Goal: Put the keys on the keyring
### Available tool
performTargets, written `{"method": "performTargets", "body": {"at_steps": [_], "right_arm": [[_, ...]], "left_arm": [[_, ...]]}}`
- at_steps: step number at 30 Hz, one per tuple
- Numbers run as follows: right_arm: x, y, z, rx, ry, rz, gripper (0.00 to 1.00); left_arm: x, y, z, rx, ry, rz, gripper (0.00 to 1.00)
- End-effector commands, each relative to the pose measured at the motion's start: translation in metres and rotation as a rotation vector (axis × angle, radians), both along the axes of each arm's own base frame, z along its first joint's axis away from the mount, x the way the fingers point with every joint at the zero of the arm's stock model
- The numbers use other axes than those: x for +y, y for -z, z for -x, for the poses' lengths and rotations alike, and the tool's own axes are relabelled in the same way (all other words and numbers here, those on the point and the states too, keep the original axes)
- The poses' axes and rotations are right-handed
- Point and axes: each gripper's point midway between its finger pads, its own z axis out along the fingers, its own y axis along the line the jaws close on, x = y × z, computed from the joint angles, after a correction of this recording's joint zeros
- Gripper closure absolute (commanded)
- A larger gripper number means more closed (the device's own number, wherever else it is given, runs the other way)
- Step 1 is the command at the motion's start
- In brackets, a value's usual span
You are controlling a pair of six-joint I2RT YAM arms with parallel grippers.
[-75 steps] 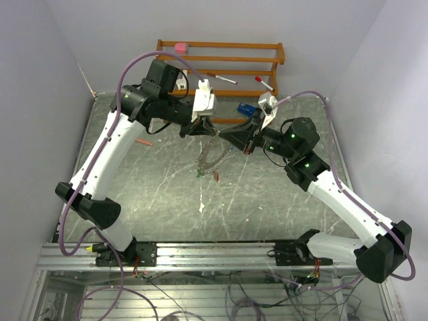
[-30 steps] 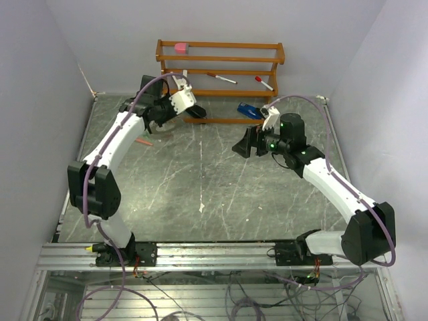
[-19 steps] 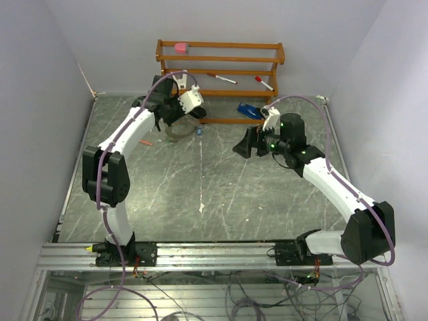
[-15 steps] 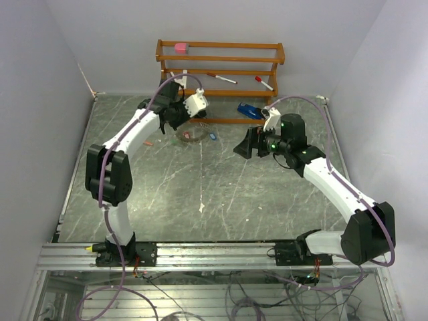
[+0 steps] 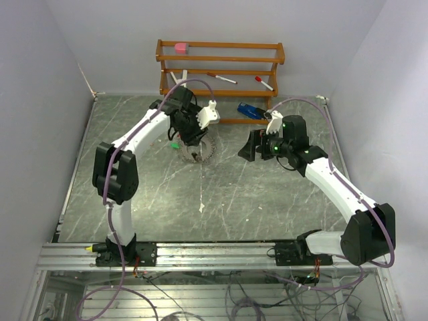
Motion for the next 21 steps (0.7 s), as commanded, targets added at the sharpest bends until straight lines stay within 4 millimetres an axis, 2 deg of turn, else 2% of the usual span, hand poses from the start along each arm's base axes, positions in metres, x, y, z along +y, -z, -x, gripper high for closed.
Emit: {"method": "performTargets", "body": {"at_steps": [1, 3, 4, 6, 8, 9, 11, 13, 16, 18, 21], "right_arm": [[-0.016, -0.004, -0.005, 0.007, 0.063, 0.029, 0.06], [-0.020, 0.000, -0.006, 0.025, 0.082, 0.029, 0.05], [-0.022, 0.002, -0.006, 0.036, 0.094, 0.032, 0.05], [-0.029, 0.005, -0.010, 0.044, 0.131, 0.042, 0.04], [-0.037, 0.008, -0.015, 0.059, 0.187, 0.054, 0.01], [-0.041, 0.013, -0.015, 0.081, 0.208, 0.066, 0.01], [-0.047, 0.004, -0.024, 0.080, 0.272, 0.073, 0.00], [-0.059, -0.001, -0.031, 0.068, 0.363, 0.088, 0.00], [-0.080, -0.015, -0.038, 0.005, 0.508, 0.094, 0.00], [-0.088, -0.025, -0.037, -0.045, 0.546, 0.091, 0.00], [-0.096, -0.019, -0.033, -0.047, 0.577, 0.118, 0.00]], "left_arm": [[-0.009, -0.012, 0.055, 0.192, 0.117, 0.023, 0.48], [-0.006, -0.019, 0.067, 0.225, 0.123, 0.025, 0.41], [-0.005, -0.024, 0.069, 0.218, 0.115, 0.026, 0.36], [0.002, -0.039, 0.068, 0.158, 0.067, 0.028, 0.33], [0.010, -0.054, 0.053, 0.062, -0.029, 0.023, 0.31], [0.018, -0.066, 0.047, 0.005, -0.087, 0.032, 0.24], [0.040, -0.081, 0.029, -0.077, -0.233, 0.063, 0.07], [0.067, -0.095, 0.012, -0.142, -0.380, 0.114, 0.01], [0.101, -0.106, 0.006, -0.204, -0.519, 0.169, 0.01], [0.111, -0.111, 0.009, -0.232, -0.559, 0.200, 0.01], [0.120, -0.111, 0.015, -0.224, -0.592, 0.256, 0.00]]}}
